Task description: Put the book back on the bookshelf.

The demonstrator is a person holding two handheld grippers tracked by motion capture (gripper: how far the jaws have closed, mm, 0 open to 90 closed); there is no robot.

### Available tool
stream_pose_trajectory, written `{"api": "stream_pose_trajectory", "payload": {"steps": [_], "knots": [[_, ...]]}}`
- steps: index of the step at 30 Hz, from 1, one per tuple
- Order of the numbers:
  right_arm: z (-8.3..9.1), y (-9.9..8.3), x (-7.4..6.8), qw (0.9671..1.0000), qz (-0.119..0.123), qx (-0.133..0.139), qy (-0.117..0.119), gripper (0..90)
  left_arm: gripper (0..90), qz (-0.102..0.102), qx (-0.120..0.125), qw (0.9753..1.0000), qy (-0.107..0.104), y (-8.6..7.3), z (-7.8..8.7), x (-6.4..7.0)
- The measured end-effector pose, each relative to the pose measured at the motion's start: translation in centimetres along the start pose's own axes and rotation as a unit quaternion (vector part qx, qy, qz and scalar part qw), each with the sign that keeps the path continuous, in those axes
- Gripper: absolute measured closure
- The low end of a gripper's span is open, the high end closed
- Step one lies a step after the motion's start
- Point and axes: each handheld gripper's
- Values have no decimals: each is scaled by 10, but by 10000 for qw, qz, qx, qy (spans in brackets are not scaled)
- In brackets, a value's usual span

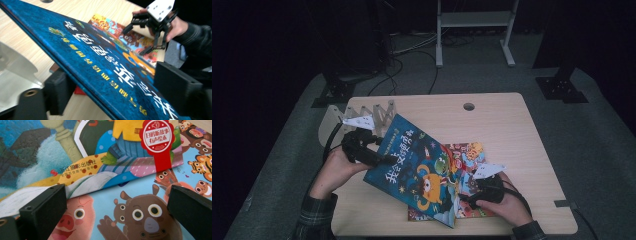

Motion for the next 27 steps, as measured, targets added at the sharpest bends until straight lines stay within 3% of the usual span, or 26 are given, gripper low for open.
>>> {"api": "stream_pose_trajectory", "payload": {"steps": [1, 5, 7, 10, 27], "knots": [[0, 0, 0, 10000, 7, -20, -5, 11, 278, 59, 16, 9999, -93, 3, -1, -3], [-1, 2, -1, 10000, 2, -51, -9, 9, 344, 160, -39, 9998, -119, 8, 0, -8], [-1, 2, -2, 10000, 5, -58, 2, 8, 435, 185, -70, 9997, -164, 12, 0, -11], [-1, 2, -2, 10000, 2, -40, 0, 8, 501, 203, -138, 9994, -240, 16, 1, -16], [-3, 3, -5, 10000, 39, 14, 54, 9, 631, 544, -323, 9973, -376, 46, -2, -31]]}}
Point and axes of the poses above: each handheld gripper's, and its own axes: z roughly backward along the jaws, y roughly out of its top, x roughly to its right, and after that the axes turned 2 degrees about y, right-handed
